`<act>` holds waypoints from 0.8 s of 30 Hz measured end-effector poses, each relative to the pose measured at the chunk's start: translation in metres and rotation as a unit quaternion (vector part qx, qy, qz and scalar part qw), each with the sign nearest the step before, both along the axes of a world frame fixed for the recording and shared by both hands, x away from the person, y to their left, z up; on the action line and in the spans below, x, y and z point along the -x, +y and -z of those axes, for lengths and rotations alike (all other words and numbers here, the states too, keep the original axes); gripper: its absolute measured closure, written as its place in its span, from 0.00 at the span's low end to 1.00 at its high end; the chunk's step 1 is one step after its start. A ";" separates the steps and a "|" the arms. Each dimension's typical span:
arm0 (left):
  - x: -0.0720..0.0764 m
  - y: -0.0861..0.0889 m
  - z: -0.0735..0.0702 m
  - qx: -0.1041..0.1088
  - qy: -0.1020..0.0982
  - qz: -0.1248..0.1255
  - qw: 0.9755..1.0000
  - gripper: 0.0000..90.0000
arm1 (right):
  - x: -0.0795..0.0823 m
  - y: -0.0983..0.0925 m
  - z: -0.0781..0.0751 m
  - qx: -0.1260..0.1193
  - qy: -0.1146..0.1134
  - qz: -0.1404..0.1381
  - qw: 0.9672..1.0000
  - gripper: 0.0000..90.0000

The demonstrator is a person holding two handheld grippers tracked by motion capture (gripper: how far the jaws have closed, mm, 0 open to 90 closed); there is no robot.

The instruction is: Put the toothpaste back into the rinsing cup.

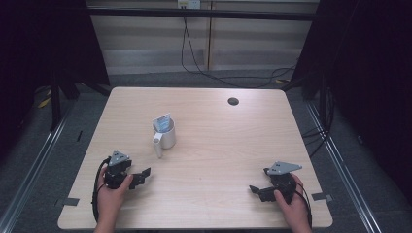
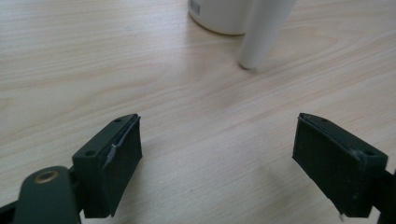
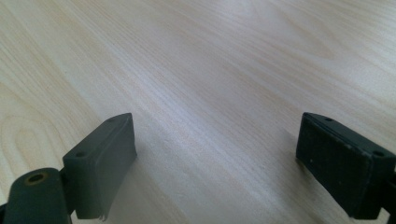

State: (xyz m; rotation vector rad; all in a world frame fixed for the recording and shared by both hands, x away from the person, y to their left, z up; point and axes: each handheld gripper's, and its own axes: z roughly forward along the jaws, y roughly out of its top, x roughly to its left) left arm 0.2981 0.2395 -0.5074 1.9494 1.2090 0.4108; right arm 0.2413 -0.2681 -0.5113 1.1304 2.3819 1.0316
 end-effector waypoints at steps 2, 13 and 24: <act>0.001 0.001 0.000 0.002 -0.004 -0.001 1.000 0.17 | 0.000 0.000 0.000 0.000 0.000 0.000 1.000 0.13; 0.002 -0.002 0.000 -0.032 -0.004 0.003 0.999 0.17 | 0.000 0.000 0.000 0.000 0.000 0.000 1.000 0.13; 0.001 -0.005 0.001 -0.046 0.003 0.005 0.999 0.16 | 0.000 0.000 0.000 0.000 0.000 0.000 1.000 0.13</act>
